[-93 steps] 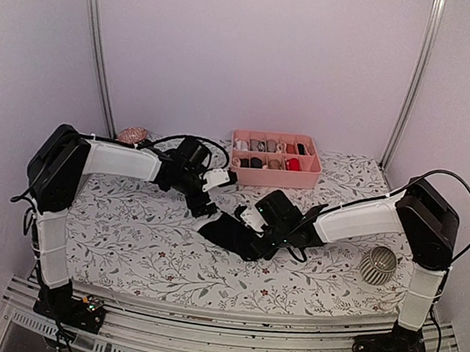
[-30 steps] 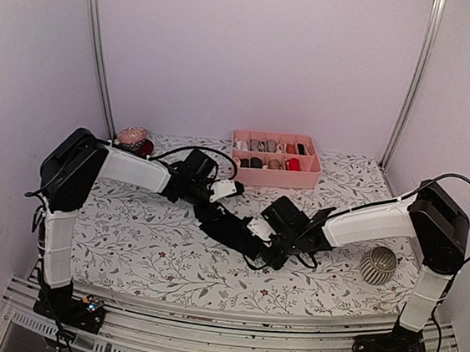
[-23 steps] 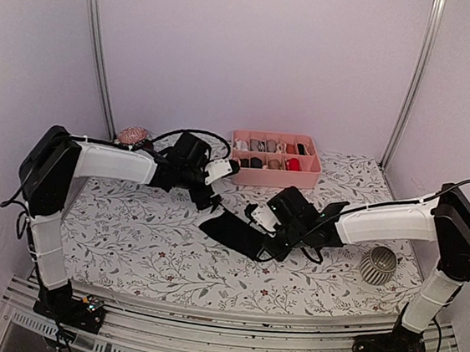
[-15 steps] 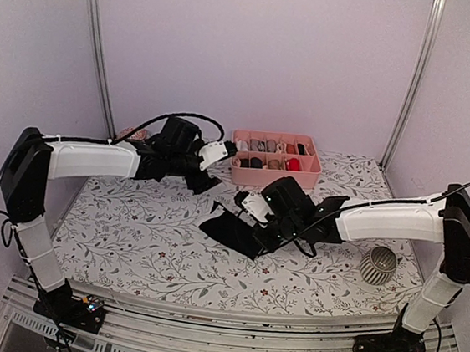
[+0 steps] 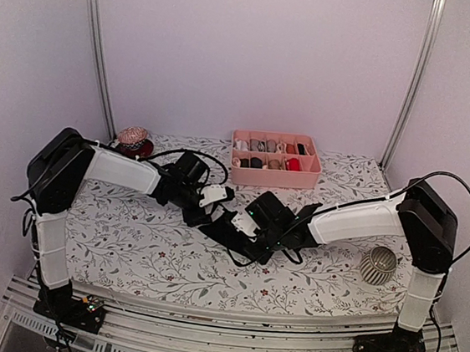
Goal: Roll the underwear
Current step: Adjust the underwear at the center of the board, then roll the underwear at the center of the board.
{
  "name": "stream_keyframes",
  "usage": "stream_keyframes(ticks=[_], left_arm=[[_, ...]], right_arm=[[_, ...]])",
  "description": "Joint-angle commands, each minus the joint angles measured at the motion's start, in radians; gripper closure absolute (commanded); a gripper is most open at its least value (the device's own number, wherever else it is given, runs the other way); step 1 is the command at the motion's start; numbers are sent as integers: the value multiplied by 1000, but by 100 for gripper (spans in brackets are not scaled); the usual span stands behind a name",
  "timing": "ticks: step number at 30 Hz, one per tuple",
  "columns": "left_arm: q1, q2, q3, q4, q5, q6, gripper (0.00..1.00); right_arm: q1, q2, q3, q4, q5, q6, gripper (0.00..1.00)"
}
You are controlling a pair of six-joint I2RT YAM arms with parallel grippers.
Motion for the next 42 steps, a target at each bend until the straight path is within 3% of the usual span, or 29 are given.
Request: stream_keyframes(ticks=[1,12,18,22,27,30,31,42], left_arm=[[-1,69,38,-29,-32,-3,29],[15,75,41,-66,-71,1,29],[15,46,76,-82,-75,-12,18],[16,-32,99,-98,-32,-23,2],[30,-108,111,-68,-39,-19,1],[49,-108,150,-58,-50,-22,1],[54,-97,167,-55,-52,-25,1],[70,149,319,-48,-121,-14,1]], right_arm=[[-3,19,-6,-28,-24,11,93],[-28,19,-75,-40,-59,15,96],[-28,7,-39,-73,-63,12,93],[-28,-56,0,-90,-33,17,77],[-29,-149,-5,-100,28,34,46],[-29,-209,-54,-80,73,43,18],[-29,-238,-77,-69,88,49,3],[62,-350,-279,138,179,-22,1]])
